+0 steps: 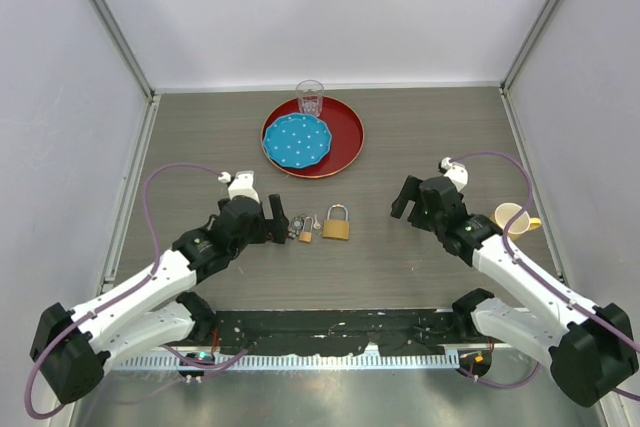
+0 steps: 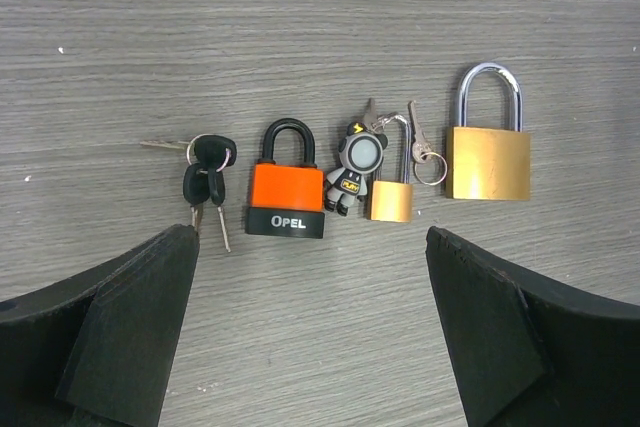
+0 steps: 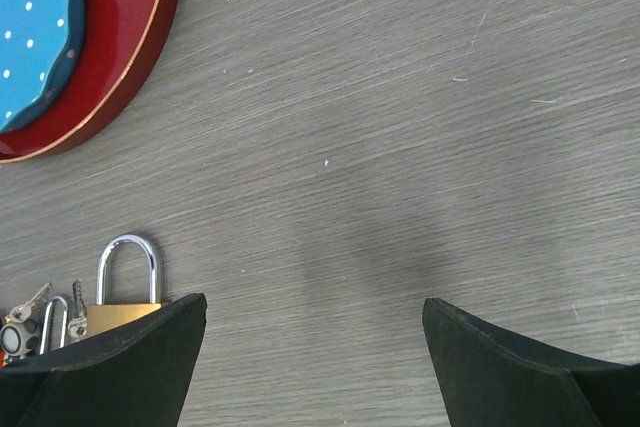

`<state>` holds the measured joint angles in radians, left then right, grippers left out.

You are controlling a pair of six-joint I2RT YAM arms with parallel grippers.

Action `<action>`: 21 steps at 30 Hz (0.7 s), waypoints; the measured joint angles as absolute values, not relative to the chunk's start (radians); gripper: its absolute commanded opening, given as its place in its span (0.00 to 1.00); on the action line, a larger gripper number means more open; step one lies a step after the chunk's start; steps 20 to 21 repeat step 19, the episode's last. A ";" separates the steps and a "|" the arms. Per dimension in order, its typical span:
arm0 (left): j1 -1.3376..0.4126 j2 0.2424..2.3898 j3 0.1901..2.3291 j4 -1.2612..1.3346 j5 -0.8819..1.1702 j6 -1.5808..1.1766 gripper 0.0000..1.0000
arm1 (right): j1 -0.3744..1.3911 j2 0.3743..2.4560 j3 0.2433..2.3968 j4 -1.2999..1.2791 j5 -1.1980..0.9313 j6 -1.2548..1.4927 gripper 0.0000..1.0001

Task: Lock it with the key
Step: Reset both arms

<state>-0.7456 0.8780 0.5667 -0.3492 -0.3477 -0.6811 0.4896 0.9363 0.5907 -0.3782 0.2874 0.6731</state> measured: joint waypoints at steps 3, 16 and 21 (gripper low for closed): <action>-0.746 0.919 0.585 -0.352 -0.348 -0.678 1.00 | 0.490 0.958 0.591 -0.368 0.281 0.660 0.97; -0.746 0.852 0.595 -0.281 -0.352 -0.549 1.00 | 0.490 0.921 0.588 -0.194 0.344 0.473 0.97; -0.746 0.712 0.548 -0.228 -0.367 -0.486 1.00 | 0.490 0.836 0.561 -0.096 0.385 0.408 0.97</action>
